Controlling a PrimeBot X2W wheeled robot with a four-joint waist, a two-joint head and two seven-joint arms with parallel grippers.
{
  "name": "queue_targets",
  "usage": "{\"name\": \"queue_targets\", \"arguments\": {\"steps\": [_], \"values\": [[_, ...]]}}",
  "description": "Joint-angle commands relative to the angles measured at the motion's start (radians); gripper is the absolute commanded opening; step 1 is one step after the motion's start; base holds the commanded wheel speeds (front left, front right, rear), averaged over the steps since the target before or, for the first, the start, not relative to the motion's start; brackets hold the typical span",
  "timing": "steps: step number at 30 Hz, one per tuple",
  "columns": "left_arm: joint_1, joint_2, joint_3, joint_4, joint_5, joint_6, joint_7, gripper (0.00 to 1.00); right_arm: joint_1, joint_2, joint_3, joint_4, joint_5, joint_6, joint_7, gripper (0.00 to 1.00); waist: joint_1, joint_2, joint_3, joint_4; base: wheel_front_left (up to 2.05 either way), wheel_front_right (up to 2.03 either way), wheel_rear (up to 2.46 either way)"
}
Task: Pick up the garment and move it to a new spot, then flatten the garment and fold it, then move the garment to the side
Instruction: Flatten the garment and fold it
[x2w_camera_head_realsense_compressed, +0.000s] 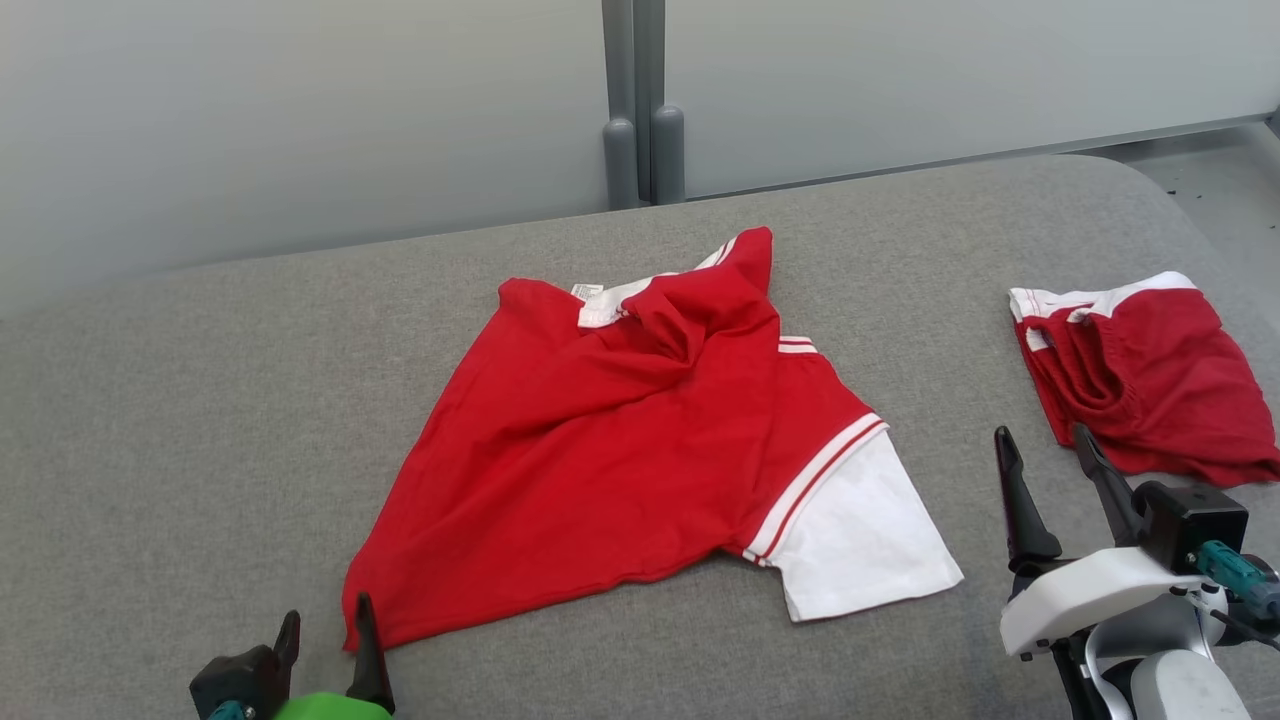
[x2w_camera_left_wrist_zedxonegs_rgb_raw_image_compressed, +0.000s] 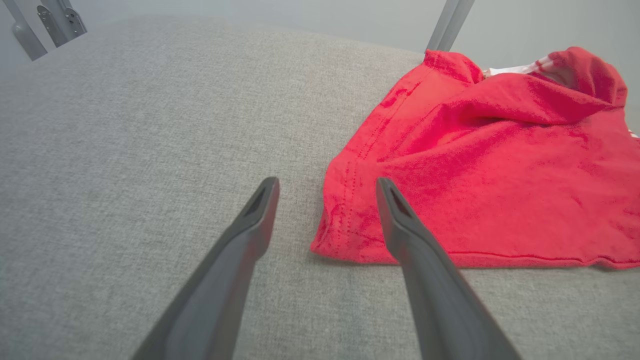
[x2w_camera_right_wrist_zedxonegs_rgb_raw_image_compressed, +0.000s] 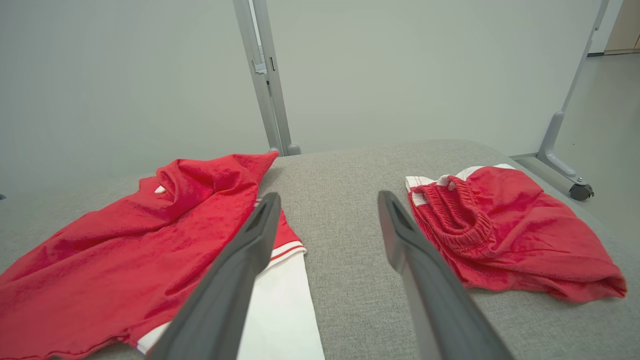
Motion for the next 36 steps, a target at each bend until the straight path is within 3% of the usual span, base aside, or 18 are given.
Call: {"name": "queue_targets", "arguments": {"steps": [1, 19, 36], "values": [[-0.016, -0.003, 0.005, -0.026, 0.017, 0.004, -0.004, 1.00, 0.017, -0.003, 0.000, 0.001, -0.008, 0.000, 0.003, 1.00, 0.0000, 0.0043, -0.008, -0.003, 0.00, 0.00, 0.00], [0.048, -0.019, -0.004, -0.238, 0.078, 0.047, -0.003, 1.00, 0.069, -0.003, 0.019, -0.019, -0.027, 0.000, -0.016, 1.00, 0.0000, 0.0043, -0.053, 0.002, 0.00, 0.00, 0.00], [0.119, 0.001, 0.020, -0.321, 0.059, 0.083, -0.003, 1.00, 0.091, -0.003, 0.045, -0.031, -0.022, 0.000, -0.012, 1.00, 0.0000, 0.0043, -0.081, 0.036, 0.00, 0.00, 0.00]]}}
